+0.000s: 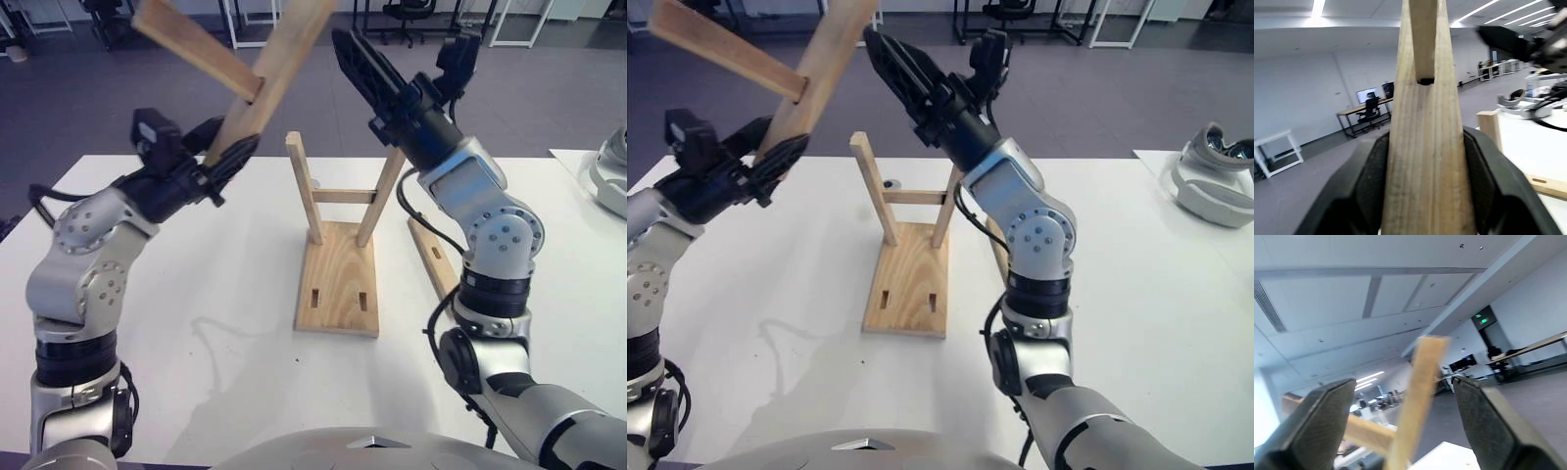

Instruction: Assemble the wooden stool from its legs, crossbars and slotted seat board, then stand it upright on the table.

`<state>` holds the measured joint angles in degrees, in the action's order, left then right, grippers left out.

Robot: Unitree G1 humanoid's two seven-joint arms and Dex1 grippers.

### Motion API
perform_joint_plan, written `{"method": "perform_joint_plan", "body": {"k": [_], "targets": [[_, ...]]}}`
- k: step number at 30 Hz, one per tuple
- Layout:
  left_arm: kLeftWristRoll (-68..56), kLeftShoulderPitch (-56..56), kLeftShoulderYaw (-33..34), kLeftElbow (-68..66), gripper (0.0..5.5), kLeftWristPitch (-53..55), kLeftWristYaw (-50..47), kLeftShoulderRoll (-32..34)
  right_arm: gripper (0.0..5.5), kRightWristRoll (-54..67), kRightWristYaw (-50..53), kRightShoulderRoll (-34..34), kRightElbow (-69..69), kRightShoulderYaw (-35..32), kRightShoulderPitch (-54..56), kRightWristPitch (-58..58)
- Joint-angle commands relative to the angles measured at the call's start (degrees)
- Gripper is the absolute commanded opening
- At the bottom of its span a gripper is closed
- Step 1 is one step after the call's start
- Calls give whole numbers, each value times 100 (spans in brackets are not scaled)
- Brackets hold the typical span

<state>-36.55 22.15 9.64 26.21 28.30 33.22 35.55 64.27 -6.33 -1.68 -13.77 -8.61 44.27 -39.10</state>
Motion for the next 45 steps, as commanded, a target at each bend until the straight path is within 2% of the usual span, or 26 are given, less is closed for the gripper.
{"method": "perform_joint_plan", "body": {"k": [1,4,10,17,20,21,26,28,29,34,40,45], "targets": [[301,185,-551,248,203,94,128,62,363,384,491,250,163,-152,205,-73],[367,154,-589,306,203,97,143,112,363,554,823,268,201,-320,110,-65],[475,144,-642,354,203,70,159,82,261,913,1238,232,-7,-442,-85,-121],[542,81,-704,418,203,43,225,57,113,1273,1356,124,-42,-437,-230,-191],[499,-121,-890,527,203,50,461,57,112,1138,1238,-124,-228,-457,-624,-203],[529,-266,-987,564,241,69,496,62,112,1088,1266,-261,-443,-534,-1014,-204],[1519,-1996,-1157,-74,340,-539,475,322,103,455,933,-953,-1814,-1163,-4256,-86],[2065,-2404,-1185,-772,368,-951,268,319,103,304,809,-988,-1925,-1216,-4889,4],[2247,-2489,-1223,-1043,385,-1077,203,278,103,200,775,-1002,-1902,-1183,-5024,51],[2999,-2510,-1847,-1685,387,-1261,250,132,103,-342,817,-1102,-1694,-1138,-5195,387],[3288,-2348,-2326,-1745,387,-970,362,-110,104,-156,932,-1498,-1922,-1264,-5490,245],[3191,-2226,-2689,-1420,387,-624,676,-278,105,580,979,-1576,-2000,-1212,-5471,153]]}}
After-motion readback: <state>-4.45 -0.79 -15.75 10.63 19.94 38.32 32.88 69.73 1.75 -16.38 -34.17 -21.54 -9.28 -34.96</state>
